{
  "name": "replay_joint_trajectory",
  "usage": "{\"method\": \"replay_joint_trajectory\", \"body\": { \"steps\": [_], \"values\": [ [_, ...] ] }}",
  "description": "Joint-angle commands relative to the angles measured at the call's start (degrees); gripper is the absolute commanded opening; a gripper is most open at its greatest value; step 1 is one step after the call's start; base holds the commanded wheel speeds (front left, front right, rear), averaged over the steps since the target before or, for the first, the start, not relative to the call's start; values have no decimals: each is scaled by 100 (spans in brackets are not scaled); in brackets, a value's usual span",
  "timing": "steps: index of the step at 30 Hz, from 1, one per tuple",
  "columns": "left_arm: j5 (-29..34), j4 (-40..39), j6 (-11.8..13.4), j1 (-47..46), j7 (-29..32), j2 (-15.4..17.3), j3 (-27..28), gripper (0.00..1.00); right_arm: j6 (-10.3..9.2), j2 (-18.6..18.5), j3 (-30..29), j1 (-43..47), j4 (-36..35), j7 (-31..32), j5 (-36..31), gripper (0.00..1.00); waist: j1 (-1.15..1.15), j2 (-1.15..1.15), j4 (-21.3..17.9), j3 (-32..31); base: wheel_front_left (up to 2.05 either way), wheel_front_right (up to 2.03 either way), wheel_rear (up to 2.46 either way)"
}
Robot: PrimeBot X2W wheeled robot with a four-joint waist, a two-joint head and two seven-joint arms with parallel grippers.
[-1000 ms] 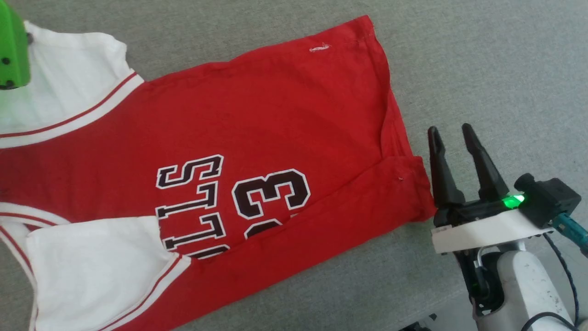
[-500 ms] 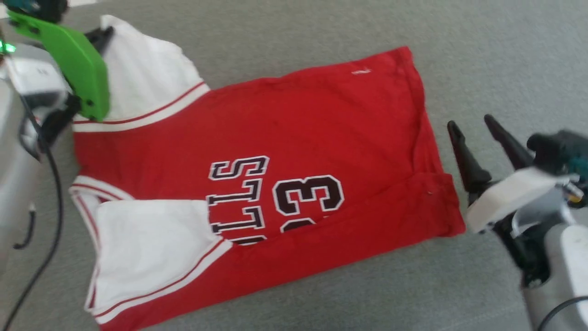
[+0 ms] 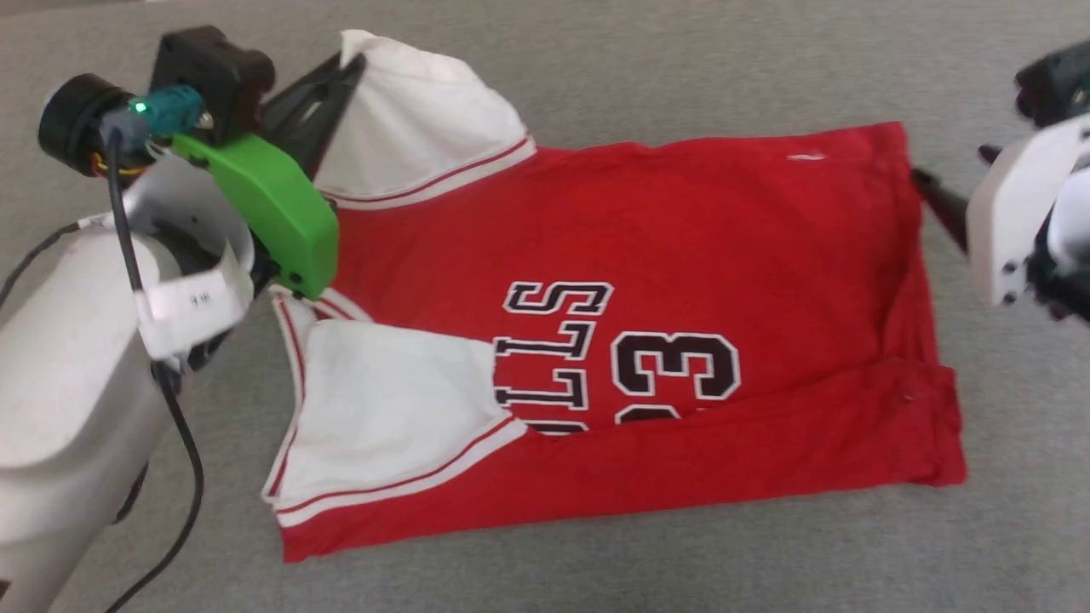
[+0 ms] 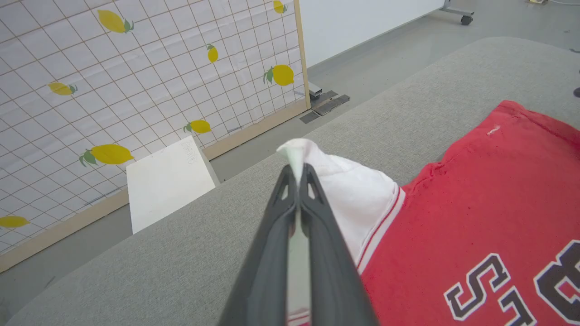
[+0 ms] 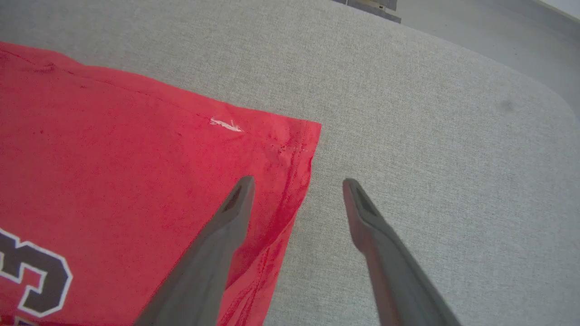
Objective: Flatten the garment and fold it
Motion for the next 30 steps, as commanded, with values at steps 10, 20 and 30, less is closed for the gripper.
{"method": "replay_joint_trajectory", "body": {
  "steps": [10,20,30],
  "values": [
    [361,-989,283,219,-37,-56,-214,0,-9,-201,236,-978,1385,211,-542,100,0,0,806,573,0,0,0],
    [438,-1174,340,310,3,-162,-415,0,-9,-268,800,-1053,2264,163,-554,100,0,0,1000,700,0,0,0],
    [321,-849,423,479,-236,-161,-327,0,-9,-283,868,-1129,2552,-771,-384,0,0,0,860,316,0,0,0]
  ]
}}
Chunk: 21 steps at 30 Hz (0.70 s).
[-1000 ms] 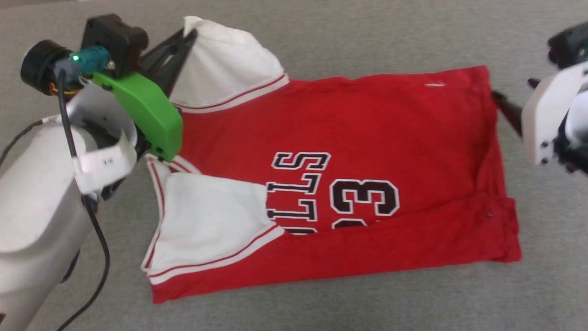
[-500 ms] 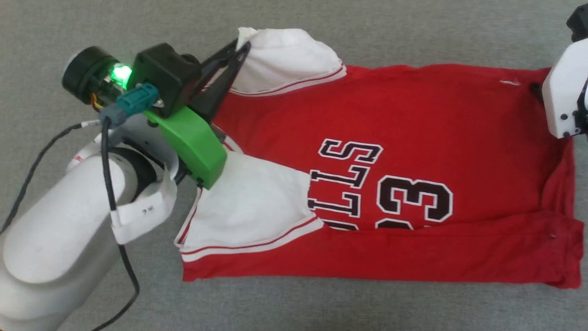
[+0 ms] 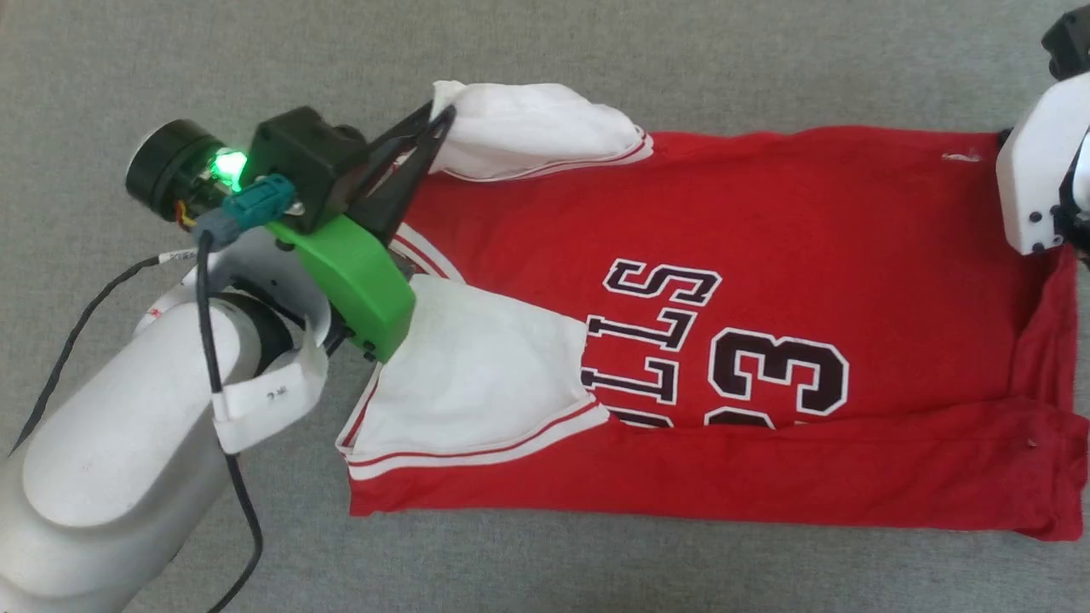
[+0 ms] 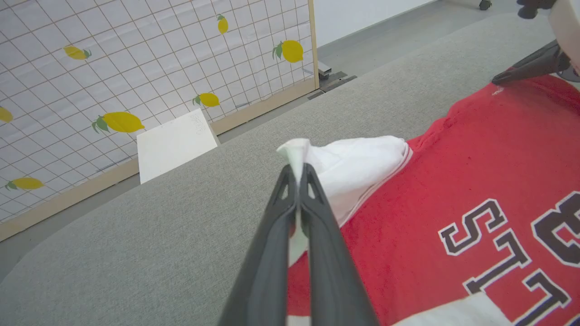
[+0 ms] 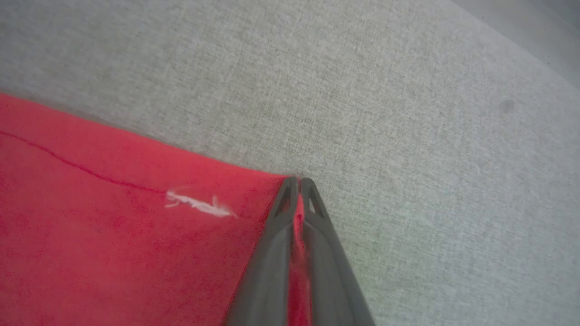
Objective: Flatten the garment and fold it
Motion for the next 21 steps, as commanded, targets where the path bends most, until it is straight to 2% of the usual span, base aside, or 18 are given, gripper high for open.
{"method": "replay_joint_trajectory", "body": {
  "steps": [1,11,18,21],
  "values": [
    [-34,74,62,127,-88,-4,61,0,-8,47,6,181,117,-143,50,0,0,0,-104,-249,0,0,0],
    [-388,409,276,776,-392,124,258,0,-8,98,-340,744,-41,-1153,437,0,0,0,-244,-1148,0,0,0],
    [-712,254,452,1542,-347,295,231,0,-8,78,-611,1738,-580,-1424,774,0,0,0,-221,-1633,0,0,0],
    [-831,175,567,1946,-332,377,189,0,-8,259,-803,2322,-841,-1277,1178,0,0,0,-212,-1788,0,0,0]
  ]
}}
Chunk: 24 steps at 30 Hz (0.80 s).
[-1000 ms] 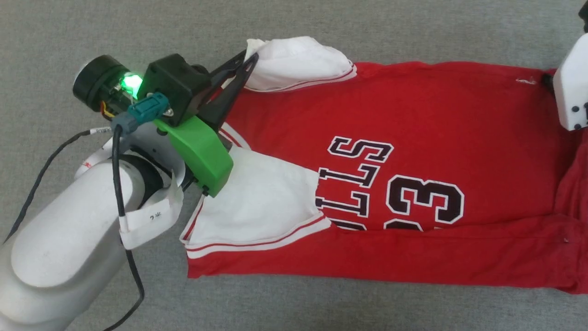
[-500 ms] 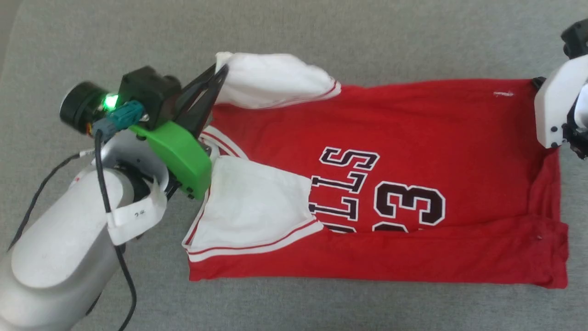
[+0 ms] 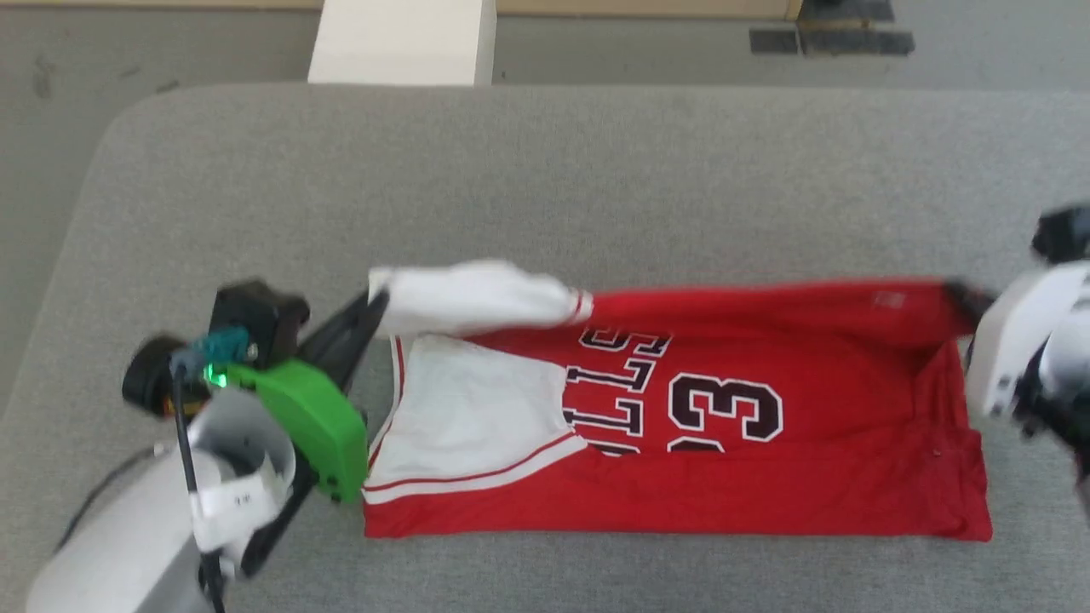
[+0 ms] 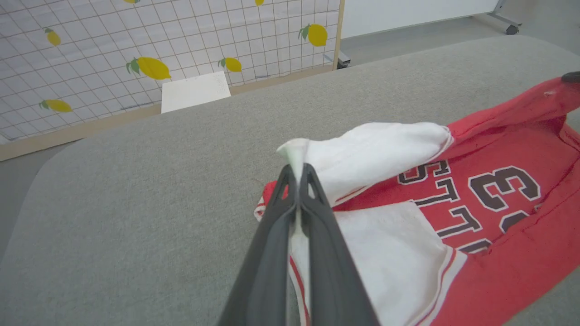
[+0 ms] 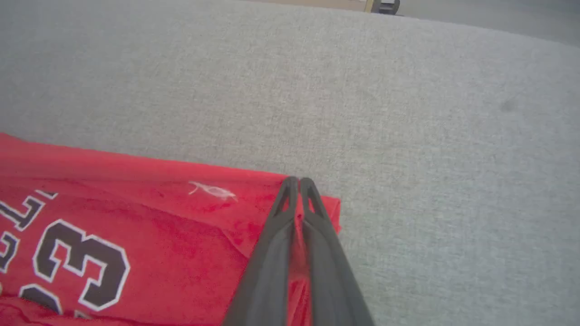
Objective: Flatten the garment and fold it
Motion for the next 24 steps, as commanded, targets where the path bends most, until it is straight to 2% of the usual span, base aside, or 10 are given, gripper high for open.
{"method": "replay_joint_trajectory", "body": {
  "steps": [1,7,11,16,23,24],
  "values": [
    [-41,-23,54,211,-10,71,-33,0,-8,39,-21,280,-114,68,93,0,0,0,1,-266,0,0,0],
    [-246,36,124,904,162,227,-267,0,-8,-134,1,1248,-610,342,192,0,0,0,24,-344,0,0,0],
    [-334,208,51,1113,353,277,-450,0,-8,-251,67,1608,-803,482,78,0,0,0,40,-331,0,0,0],
    [-381,558,-94,1145,491,186,-638,0,-8,-434,306,1760,-951,598,-226,0,0,0,34,-268,0,0,0],
    [-319,1082,-297,1008,447,-35,-805,0,-8,-499,600,1677,-901,637,-350,0,0,0,13,-169,0,0,0],
    [-310,1165,-326,982,422,-82,-823,24,-8,-497,620,1662,-875,636,-352,39,0,0,14,-167,0,0,0]
  ]
}}
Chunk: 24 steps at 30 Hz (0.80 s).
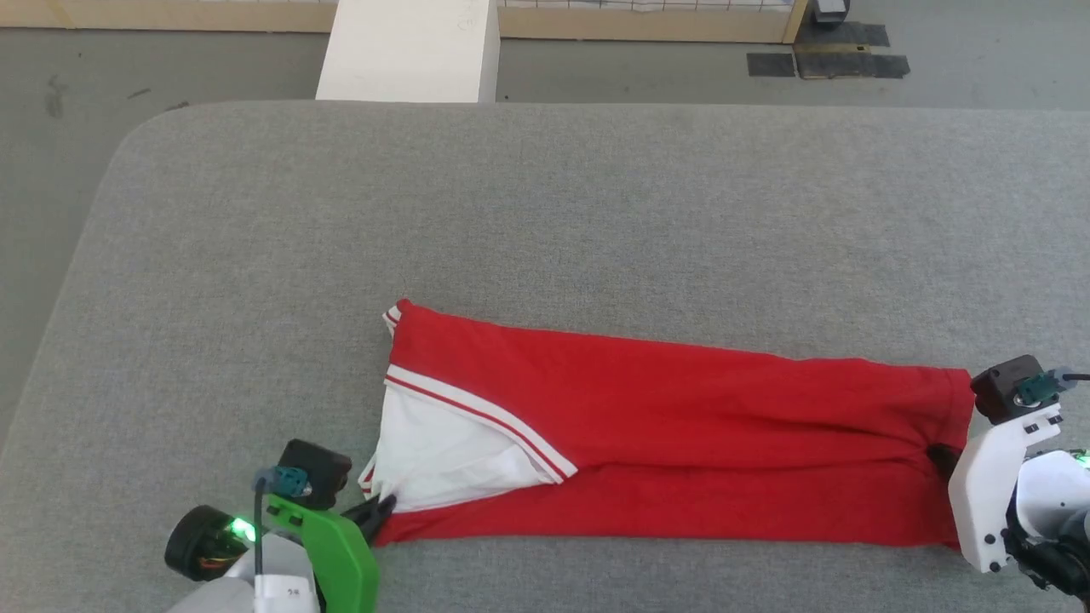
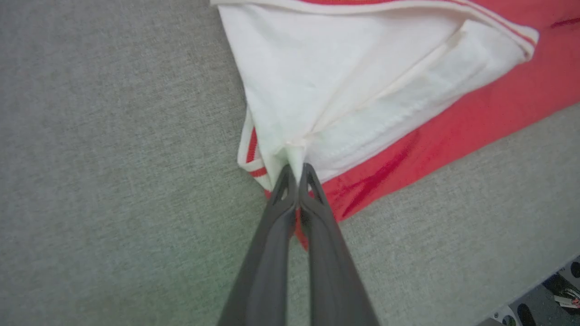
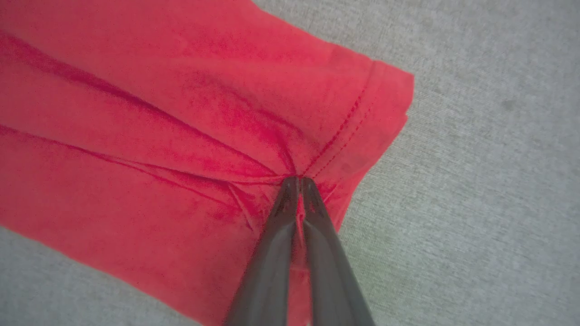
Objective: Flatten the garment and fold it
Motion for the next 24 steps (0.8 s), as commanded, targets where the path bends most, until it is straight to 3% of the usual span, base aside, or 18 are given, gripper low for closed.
{"method": "replay_joint_trajectory", "body": {
  "steps": [1,2,8,14,18,24],
  "values": [
    [42,123,-54,-85,-47,-59,-25,91,-9,10,44,-18,73,10,-14,100,0,0,1,-4,0,0,0],
    [51,190,-62,-103,-80,-91,-27,100,-9,29,37,-27,89,-9,15,100,0,0,0,-16,0,0,0],
    [80,403,-144,-165,-545,-271,55,100,-9,-52,128,-97,-96,-48,140,100,0,0,-41,-279,0,0,0],
    [-92,106,-140,-99,-1162,-422,352,100,-9,151,-342,-25,-604,316,538,100,0,0,-75,-616,0,0,0],
    [-148,-67,28,-7,-1693,-548,625,100,-9,441,-888,141,-959,604,594,100,0,0,-66,-752,0,0,0],
    [-105,-79,429,207,-2567,-842,1232,100,-9,1182,-1950,490,-1115,825,58,100,0,0,-5,-835,0,0,0]
  ]
}}
